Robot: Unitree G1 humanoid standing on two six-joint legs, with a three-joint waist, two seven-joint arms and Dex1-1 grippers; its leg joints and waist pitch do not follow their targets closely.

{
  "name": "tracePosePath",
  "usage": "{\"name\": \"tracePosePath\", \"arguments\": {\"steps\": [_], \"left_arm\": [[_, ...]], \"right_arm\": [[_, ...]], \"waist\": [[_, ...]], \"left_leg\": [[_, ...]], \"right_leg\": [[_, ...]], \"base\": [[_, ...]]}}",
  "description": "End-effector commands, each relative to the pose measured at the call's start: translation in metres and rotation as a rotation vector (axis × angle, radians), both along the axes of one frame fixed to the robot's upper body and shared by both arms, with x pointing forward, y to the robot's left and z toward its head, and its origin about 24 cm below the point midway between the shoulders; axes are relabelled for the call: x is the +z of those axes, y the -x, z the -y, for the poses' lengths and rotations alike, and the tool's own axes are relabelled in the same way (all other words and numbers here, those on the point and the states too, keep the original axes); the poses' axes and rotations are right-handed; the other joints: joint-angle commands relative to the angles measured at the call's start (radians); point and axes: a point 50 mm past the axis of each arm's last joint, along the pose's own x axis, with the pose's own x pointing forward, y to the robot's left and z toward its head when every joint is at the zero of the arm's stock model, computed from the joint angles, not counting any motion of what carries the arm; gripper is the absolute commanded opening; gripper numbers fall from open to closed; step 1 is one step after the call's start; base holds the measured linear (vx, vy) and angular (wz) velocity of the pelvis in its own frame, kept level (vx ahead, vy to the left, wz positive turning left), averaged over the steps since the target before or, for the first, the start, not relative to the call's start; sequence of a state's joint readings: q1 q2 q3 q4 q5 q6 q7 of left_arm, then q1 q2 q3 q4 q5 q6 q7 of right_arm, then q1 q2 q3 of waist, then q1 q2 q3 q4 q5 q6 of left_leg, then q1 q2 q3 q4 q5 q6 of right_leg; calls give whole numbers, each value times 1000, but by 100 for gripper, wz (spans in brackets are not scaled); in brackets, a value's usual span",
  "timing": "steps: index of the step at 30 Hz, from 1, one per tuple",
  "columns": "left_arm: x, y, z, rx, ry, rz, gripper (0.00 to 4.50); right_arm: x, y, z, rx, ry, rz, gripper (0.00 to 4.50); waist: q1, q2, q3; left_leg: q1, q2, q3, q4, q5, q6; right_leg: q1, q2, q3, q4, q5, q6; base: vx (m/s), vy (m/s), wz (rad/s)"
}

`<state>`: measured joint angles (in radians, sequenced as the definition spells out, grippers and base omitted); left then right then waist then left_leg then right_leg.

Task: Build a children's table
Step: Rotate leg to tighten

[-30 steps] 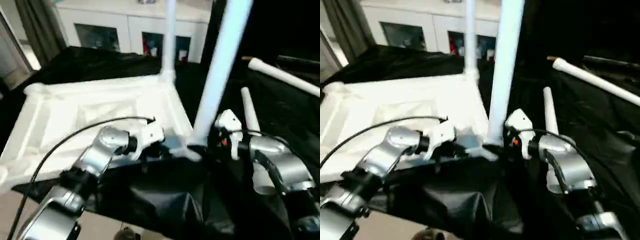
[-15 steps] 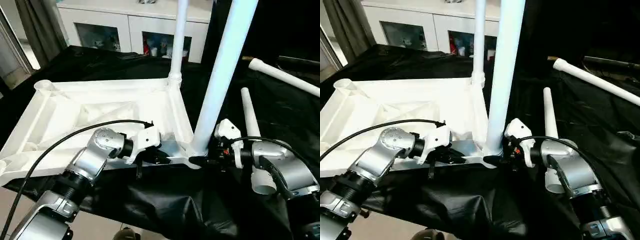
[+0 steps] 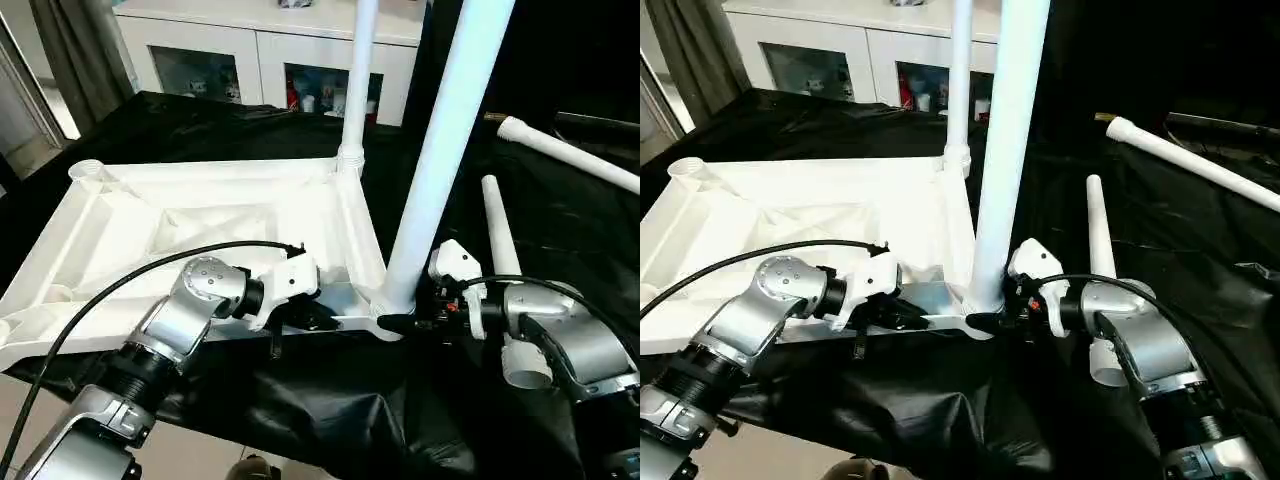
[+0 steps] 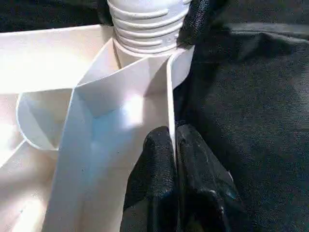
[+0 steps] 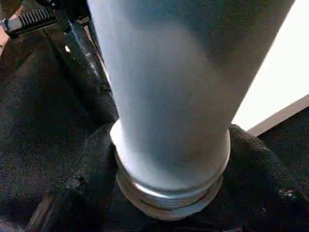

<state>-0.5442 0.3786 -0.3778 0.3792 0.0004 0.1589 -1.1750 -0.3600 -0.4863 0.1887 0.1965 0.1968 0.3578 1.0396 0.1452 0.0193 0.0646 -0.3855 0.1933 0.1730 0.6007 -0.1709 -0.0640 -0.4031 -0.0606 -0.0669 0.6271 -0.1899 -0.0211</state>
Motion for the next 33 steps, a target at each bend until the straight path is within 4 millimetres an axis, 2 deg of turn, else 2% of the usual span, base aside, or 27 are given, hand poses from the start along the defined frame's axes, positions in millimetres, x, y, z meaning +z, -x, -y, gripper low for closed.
{"name": "tracePosePath", "arguments": {"steps": [1, 2, 3, 4, 6, 7, 8, 10, 11, 12, 13, 14, 15, 18, 19, 20, 23, 24, 28, 29, 30, 31, 33], "left_arm": [[12, -15, 9, 88, 18, 87, 0], [11, -19, 10, 128, 15, 95, 0], [9, -24, 12, 169, 9, 106, 0], [8, -30, 16, 231, 4, 122, 0], [8, -35, 20, 288, 7, 129, 0], [7, -40, 26, 333, 9, 128, 0], [7, -43, 30, 371, 9, 130, 0], [6, -46, 34, 410, 6, 129, 0], [5, -50, 40, 460, -5, 138, 0], [1, -54, 51, 511, -35, 151, 0], [1, -54, 51, 511, -35, 151, 0], [1, -54, 51, 511, -35, 151, 0], [0, -54, 60, 506, -49, 167, 0], [1, -53, 67, 479, -40, 160, 0], [1, -53, 68, 472, -40, 154, 0], [2, -53, 67, 467, -38, 155, 0], [2, -54, 67, 462, -40, 156, 0], [2, -54, 65, 446, -38, 163, 0], [4, -53, 60, 386, -35, 182, 0], [4, -52, 59, 379, -35, 186, 0], [7, -50, 54, 343, -23, 182, 0], [7, -50, 53, 333, -19, 185, 0], [10, -45, 48, 252, 11, 186, 0]], "right_arm": [[-8, -17, -1, -207, 5, 39, 277], [-12, -22, -1, -292, 15, 43, 277], [-16, -28, -2, -385, 9, 39, 277], [-20, -35, -5, -494, -23, 23, 277], [-24, -41, -8, -597, -57, -1, 277], [-28, -46, -11, -688, -76, -23, 277], [-31, -49, -14, -752, -85, -39, 277], [-33, -51, -18, -803, -94, -48, 277], [-35, -55, -24, -858, -97, -51, 277], [-36, -60, -42, -908, -100, -37, 277], [-36, -60, -42, -908, -100, -37, 277], [-36, -60, -42, -908, -100, -37, 277], [-34, -63, -57, -899, -111, -19, 277], [-28, -65, -67, -852, -119, 16, 277], [-26, -66, -67, -844, -125, 25, 333], [-23, -67, -65, -836, -133, 39, 347], [-21, -69, -63, -833, -142, 52, 367], [-17, -72, -58, -831, -161, 64, 391], [-8, -73, -42, -765, -161, 114, 398], [-7, -72, -40, -756, -159, 118, 398], [-2, -67, -29, -660, -141, 149, 398], [-2, -65, -27, -633, -135, 158, 398], [2, -53, -19, -468, -114, 180, 398]], "waist": [[-7, -11, -75], [-11, -10, -77], [-17, -15, -76], [-21, -14, -75], [-28, -11, -76], [-31, -12, -78], [-33, -11, -78], [-31, -14, -81], [-33, -10, -80], [-34, -11, -82], [-34, -9, -80], [-32, -11, -80], [-32, -10, -82], [-29, -10, -84], [-29, -9, -84], [-29, -5, -83], [-30, -8, -82], [-31, -7, -81], [-29, -7, -82], [-29, -3, -83], [-27, -8, -83], [-25, -8, -85], [-22, -9, -85]], "left_leg": [[15, 38, -10, -64, -172, 36], [17, 32, -11, -64, -179, 16], [13, 32, -15, -68, -178, 3], [14, 32, -15, -70, -182, -3], [22, 34, -15, -69, -199, -15], [20, 34, -15, -69, -191, -11], [19, 33, -13, -67, -183, -9], [16, 32, -13, -66, -160, -1], [15, 31, -11, -65, -154, 3], [17, 30, -11, -66, -156, -3], [19, 30, -13, -66, -164, -7], [18, 31, -14, -68, -164, -4], [16, 31, -14, -67, -161, 0], [16, 32, -14, -66, -151, 14], [16, 32, -14, -66, -147, 18], [17, 33, -14, -67, -152, 22], [17, 33, -13, -67, -167, 25], [16, 31, -13, -67, -175, 25], [17, 33, -14, -68, -175, 26], [17, 34, -15, -67, -172, 26], [14, 34, -15, -65, -160, 37], [13, 36, -14, -64, -148, 44], [11, 36, -14, -61, -126, 70]], "right_leg": [[42, -86, 51, -84, -218, -191], [44, -86, 48, -86, -255, -185], [52, -89, 46, -87, -281, -168], [50, -86, 46, -87, -290, -161], [44, -88, 48, -90, -296, -162], [48, -88, 49, -89, -271, -167], [46, -87, 50, -87, -244, -174], [52, -87, 50, -83, -204, -177], [48, -87, 51, -83, -188, -184], [48, -87, 50, -83, -187, -185], [47, -88, 50, -85, -197, -185], [52, -87, 49, -84, -192, -182], [52, -89, 50, -83, -177, -183], [56, -89, 50, -78, -119, -195], [57, -89, 50, -76, -109, -198], [56, -88, 49, -77, -106, -203], [57, -90, 49, -79, -119, -205], [57, -88, 49, -83, -136, -202], [58, -90, 49, -81, -133, -205], [59, -89, 48, -78, -125, -206], [66, -87, 47, -76, -90, -210], [66, -88, 49, -73, -69, -209], [65, -88, 49, -69, -23, -216]], "base": [[0, 0, 0], [0, 0, 0], [0, 0, 0], [0, 0, 0], [0, 0, 0], [0, 0, 0], [0, 0, 0], [0, 0, 0], [0, 0, 0], [0, 0, 0], [0, 0, 0], [0, 0, 0], [0, 0, 0], [0, 0, 0], [0, 0, 0], [0, 0, 0], [0, 0, 0], [0, 0, 0], [0, 0, 0], [0, 0, 0], [0, 0, 0], [0, 0, 0], [0, 0, 0]]}}
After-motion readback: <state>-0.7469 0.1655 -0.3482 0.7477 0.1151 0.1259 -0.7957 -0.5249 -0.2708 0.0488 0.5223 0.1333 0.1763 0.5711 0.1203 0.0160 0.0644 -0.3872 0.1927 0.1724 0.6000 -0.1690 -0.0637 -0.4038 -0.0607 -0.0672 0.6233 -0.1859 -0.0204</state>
